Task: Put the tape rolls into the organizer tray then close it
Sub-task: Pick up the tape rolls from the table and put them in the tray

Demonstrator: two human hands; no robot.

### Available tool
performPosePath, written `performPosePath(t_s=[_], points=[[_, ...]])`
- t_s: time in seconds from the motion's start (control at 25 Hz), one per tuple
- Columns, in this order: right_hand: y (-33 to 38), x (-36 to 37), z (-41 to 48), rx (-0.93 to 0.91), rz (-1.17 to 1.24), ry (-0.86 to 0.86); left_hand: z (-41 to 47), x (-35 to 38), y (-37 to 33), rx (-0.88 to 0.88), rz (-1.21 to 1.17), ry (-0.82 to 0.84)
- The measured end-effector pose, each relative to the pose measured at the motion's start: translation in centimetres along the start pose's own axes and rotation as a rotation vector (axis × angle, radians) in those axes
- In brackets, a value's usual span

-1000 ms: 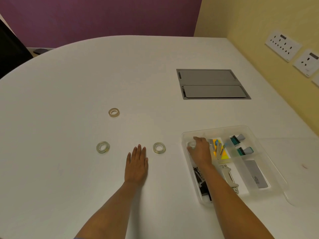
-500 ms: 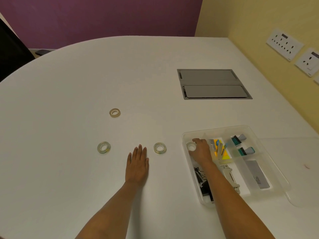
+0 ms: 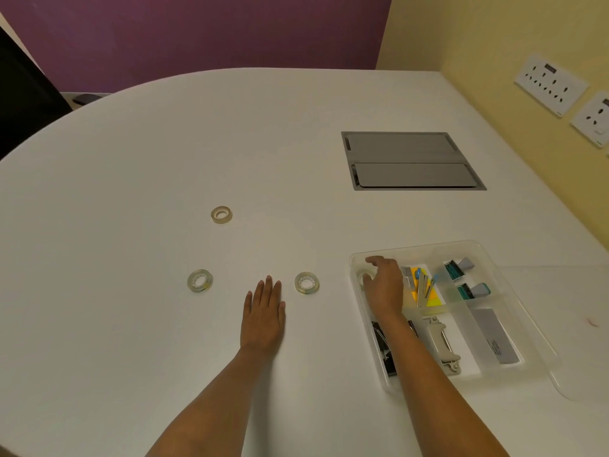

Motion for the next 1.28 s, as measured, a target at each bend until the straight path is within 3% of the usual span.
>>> performPosePath(t_s=[0.12,0.24,0.36,0.48,0.96,1.28], points=[[3.5,0.8,-0.6,-0.166,0.045,-0.043,0.0,0.3,0.2,-0.004,-0.025,-0.018],[5.6,4.0,-1.2,-0.310,-0.022,0.162,0.0,0.5,0.5,-0.007,-0.023,-0.045],[5.1,7.3,-1.6,-0.328,-0.155,0.415,0.1,0.5,0.6,-0.008,-0.030,-0.063],[4.8,8.8,-1.6,-0.304,-0.182,0.489,0.1,0.5,0.6,-0.007,-0.034,-0.071],[5.2,9.4,-1.8,-0.371,-0.193,0.496,0.1,0.4,0.6,-0.015,-0.051,-0.076],[6.2,4.0,-0.1,-0.316,0.049,0.228,0.0,0.4,0.6,-0.018,-0.056,-0.060]])
Point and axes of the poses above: each hand's wrist, its own z-axis towards the middle knuckle, its own x-axis out of the palm, y = z × x, the point moved 4 cm from there along z, towards the middle knuckle, and after that the axes turned 8 degrees about -x, right-handed, at the moved point
